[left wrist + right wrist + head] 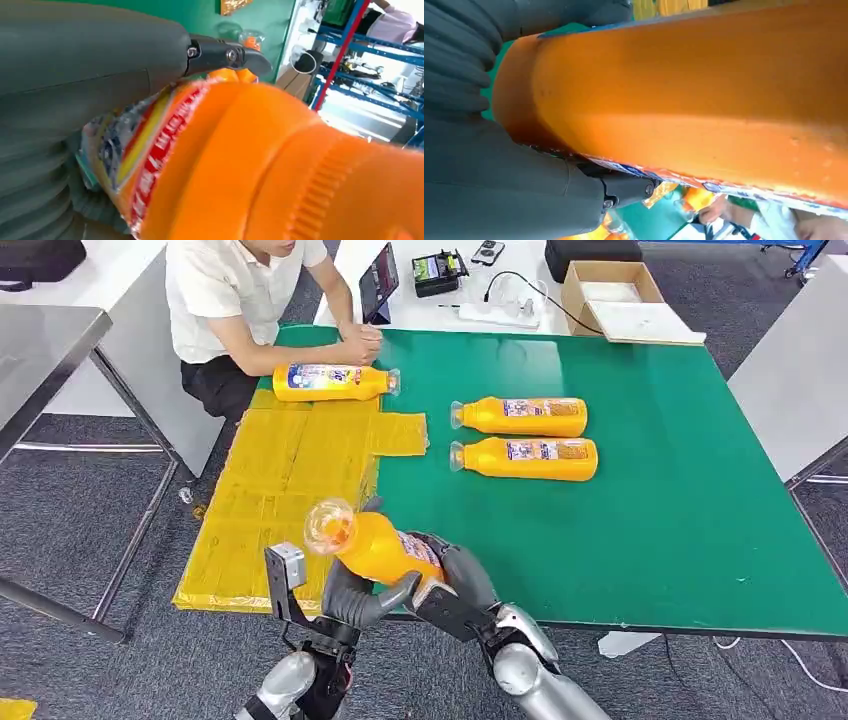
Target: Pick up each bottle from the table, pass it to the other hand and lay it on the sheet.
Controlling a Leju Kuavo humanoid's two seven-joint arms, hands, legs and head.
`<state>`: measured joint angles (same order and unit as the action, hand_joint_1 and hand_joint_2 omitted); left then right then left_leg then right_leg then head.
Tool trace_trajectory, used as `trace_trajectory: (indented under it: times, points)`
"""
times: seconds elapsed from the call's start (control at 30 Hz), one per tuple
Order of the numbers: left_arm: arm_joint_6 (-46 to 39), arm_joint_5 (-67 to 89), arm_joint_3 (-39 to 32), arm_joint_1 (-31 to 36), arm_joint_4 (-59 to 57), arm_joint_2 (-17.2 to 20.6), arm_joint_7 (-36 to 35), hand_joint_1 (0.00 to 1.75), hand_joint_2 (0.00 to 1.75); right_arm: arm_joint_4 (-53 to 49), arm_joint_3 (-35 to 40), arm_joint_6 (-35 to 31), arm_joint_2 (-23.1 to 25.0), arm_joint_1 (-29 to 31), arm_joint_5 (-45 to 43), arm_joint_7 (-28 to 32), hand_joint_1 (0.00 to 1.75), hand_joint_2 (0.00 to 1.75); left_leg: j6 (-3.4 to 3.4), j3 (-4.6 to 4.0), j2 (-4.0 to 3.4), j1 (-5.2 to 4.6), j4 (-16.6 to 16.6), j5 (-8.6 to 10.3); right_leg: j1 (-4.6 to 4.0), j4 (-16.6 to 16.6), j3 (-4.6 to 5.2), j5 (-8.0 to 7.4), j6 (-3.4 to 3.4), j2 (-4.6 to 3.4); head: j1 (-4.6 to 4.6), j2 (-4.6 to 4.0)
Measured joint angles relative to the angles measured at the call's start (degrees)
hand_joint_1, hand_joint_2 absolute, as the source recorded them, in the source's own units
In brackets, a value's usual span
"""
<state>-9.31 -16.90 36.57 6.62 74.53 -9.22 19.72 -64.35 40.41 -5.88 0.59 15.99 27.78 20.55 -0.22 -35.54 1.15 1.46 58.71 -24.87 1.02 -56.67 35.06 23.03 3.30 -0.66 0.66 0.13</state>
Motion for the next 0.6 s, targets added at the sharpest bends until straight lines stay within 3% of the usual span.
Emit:
trace_trajectory:
  times: [0.03,0.07,0.1,0.13,0.17,0.2,0.4,0.43,0.6]
  points:
    - [0.07,0.0,0.0,0.02,0.0,0.0,0.13,1.75,1.75,-0.11,0.2,0.31,-0.02,0.01,-0.24,0.0,1.75,1.75,0.0,0.0,0.0,0.0,0.0,0.0,0.0,0.0,0.0,0.0,0.0,0.0,0.0,0.0]
    - [0.29,0.0,0.0,0.03,0.02,-0.02,0.42,1.75,1.75,-0.15,0.28,0.57,-0.07,0.06,-0.46,0.0,1.64,1.75,0.0,0.0,0.0,0.0,0.0,0.0,0.0,0.0,0.0,0.0,0.0,0.0,-0.02,0.0]
    - [0.7,0.0,0.0,0.03,0.04,-0.07,0.98,1.75,1.75,-0.15,0.52,1.07,-0.09,0.1,-0.63,0.0,1.17,1.75,0.0,0.0,0.0,0.0,0.0,0.0,0.0,0.0,0.0,0.0,0.0,0.0,0.0,0.0]
    - [0.94,0.02,-0.02,0.03,0.07,-0.11,1.42,1.75,1.75,-0.15,0.77,1.55,-0.09,0.15,-0.96,0.09,0.21,1.75,0.0,0.0,0.0,0.0,0.0,0.0,0.0,0.0,0.0,0.0,0.0,0.0,0.0,0.0]
    - [1.39,0.0,-0.15,0.04,0.11,-0.15,1.79,1.75,1.75,-0.15,0.98,2.18,-0.09,0.21,-1.53,0.33,0.21,1.75,0.0,0.0,0.0,0.0,0.0,0.0,0.0,0.0,0.0,0.0,0.0,0.0,0.0,0.0]
    - [2.04,-0.4,-0.2,0.05,0.26,-0.15,2.03,1.75,1.75,-0.15,1.16,2.87,-0.09,0.29,-2.15,0.7,0.0,1.75,0.0,0.0,0.0,0.0,0.0,0.0,0.0,0.0,0.0,0.0,0.0,0.0,0.0,0.0]
    - [10.48,-8.19,-1.96,-0.37,1.62,-0.13,0.79,1.75,1.75,-0.11,2.29,5.46,-0.26,0.39,-4.22,4.45,0.0,1.75,0.0,0.0,0.0,0.0,0.0,0.0,0.0,0.0,0.01,0.0,0.0,0.0,0.02,0.0]
    - [11.61,-9.53,-2.34,-0.37,1.73,-0.13,0.26,1.75,1.75,-0.11,2.38,5.35,-0.26,0.36,-4.35,5.38,0.0,0.0,0.0,0.0,0.0,0.0,0.0,0.0,0.0,0.0,0.01,0.0,0.0,0.0,0.02,0.0]
    - [12.56,-12.09,-3.89,-0.36,1.97,-0.13,-1.73,1.75,1.75,-0.17,2.8,2.85,-0.04,-0.27,-4.52,7.71,0.0,0.0,0.0,0.0,0.0,0.0,0.0,0.0,0.0,0.0,0.0,0.0,0.0,0.0,0.0,0.0]
